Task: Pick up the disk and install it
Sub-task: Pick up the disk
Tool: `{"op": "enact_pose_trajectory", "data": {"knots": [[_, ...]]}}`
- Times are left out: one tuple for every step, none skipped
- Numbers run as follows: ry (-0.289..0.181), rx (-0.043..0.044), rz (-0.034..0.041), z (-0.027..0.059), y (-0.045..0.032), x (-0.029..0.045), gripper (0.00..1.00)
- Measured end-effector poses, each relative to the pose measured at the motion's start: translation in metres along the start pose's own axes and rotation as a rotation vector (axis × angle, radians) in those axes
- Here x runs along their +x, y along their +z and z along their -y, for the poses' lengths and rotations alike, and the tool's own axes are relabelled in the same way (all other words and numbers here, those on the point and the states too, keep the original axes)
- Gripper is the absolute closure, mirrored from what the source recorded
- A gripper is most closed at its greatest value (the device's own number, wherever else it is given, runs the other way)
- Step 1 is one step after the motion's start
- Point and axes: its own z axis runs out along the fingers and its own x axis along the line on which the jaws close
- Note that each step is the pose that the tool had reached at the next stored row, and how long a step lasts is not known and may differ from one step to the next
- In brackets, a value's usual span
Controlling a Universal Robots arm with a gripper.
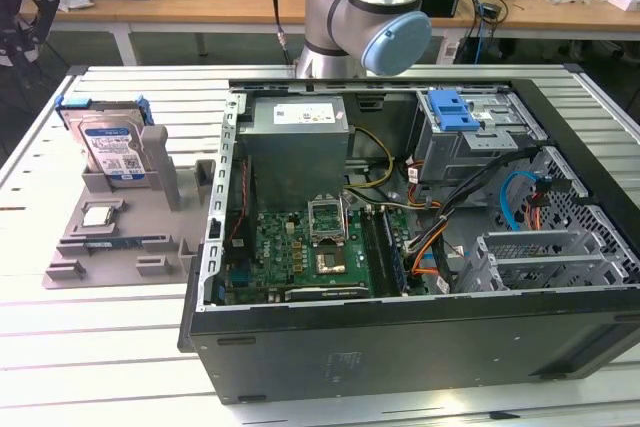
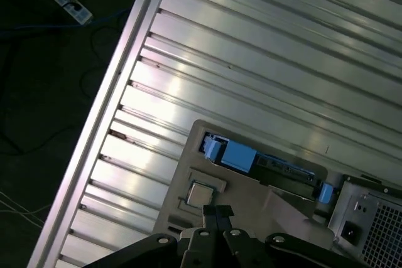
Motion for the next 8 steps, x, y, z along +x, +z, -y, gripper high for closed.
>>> {"op": "enact_pose_trajectory", "data": {"knots": [[-0.011,-0.0003,-0.0003,0.0,0.0,0.0,0.89],[-0.019,-0.0005,-0.0007,0.0,0.0,0.0,0.89],[-0.029,-0.0007,-0.001,0.0,0.0,0.0,0.89],[-0.038,-0.0009,-0.0012,0.0,0.0,0.0,0.89],[-0.048,-0.0012,-0.0016,0.0,0.0,0.0,0.89],[-0.057,-0.0014,-0.0018,0.0,0.0,0.0,0.89],[-0.07,-0.0017,-0.0022,0.0,0.0,-0.0001,0.89],[-0.079,-0.0019,-0.0026,0.0,0.0,-0.0001,0.89]]}}
